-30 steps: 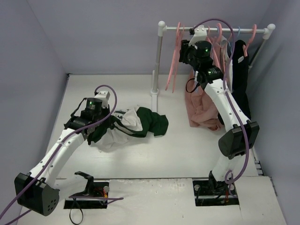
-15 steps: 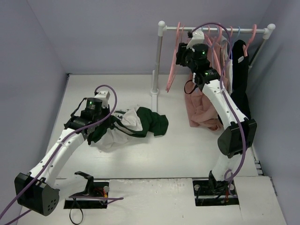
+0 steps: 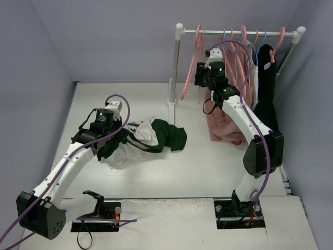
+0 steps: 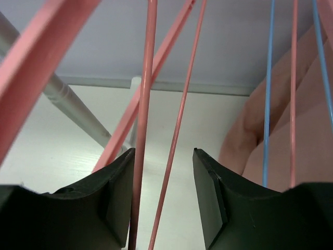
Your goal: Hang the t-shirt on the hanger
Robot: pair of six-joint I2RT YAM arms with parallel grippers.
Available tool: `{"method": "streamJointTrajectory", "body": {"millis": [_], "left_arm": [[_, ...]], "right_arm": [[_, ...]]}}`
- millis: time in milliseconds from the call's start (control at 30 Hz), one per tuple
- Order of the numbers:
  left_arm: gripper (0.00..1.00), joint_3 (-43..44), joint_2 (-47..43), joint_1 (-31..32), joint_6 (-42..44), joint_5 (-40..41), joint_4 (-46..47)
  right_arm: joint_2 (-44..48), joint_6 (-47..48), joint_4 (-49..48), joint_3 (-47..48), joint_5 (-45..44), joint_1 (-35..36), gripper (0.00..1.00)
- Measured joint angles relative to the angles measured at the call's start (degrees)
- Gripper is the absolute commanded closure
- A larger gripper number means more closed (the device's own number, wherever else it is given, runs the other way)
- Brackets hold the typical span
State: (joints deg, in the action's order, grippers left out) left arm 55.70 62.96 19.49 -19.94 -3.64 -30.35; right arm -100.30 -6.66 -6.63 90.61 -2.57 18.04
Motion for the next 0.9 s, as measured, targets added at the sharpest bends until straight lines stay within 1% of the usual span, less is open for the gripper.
{"method": "streamJointTrajectory", "body": {"millis": [100,200,400,533,767,833,900], "left_arm": [[1.0,0.0,0.1,0.0,0.0,0.0,0.0],[1.0,0.0,0.1,0.0,0.0,-0.1,0.0],[1.0,0.0,0.3,0.0,0.0,-0.5,-0.1],[1.0,0.0,0.3,0.0,0.0,-0.7,-0.2],[1.0,0.0,0.3,0.0,0.0,-0.6,-0.2],[1.0,0.0,0.3,0.0,0.0,-0.6,-0.2],[1.0,0.0,0.3,0.0,0.0,-0.6,-0.2]], "right_arm": [[2.2,0.2,0.0,-3.3,-0.9,0.1,0.59],[5.2,0.5,0.0,-5.8,-2.1,0.1,0.63],[10.6,1.5,-0.5,-8.6,-4.1,0.4,0.79],[12.0,2.4,-0.9,-9.0,-5.3,0.4,0.8],[11.5,3.5,-1.0,-9.1,-5.5,0.4,0.82],[10.8,3.7,-1.0,-9.1,-5.5,0.4,0.84],[9.8,3.9,-1.0,-9.1,-5.5,0.4,0.89]]}}
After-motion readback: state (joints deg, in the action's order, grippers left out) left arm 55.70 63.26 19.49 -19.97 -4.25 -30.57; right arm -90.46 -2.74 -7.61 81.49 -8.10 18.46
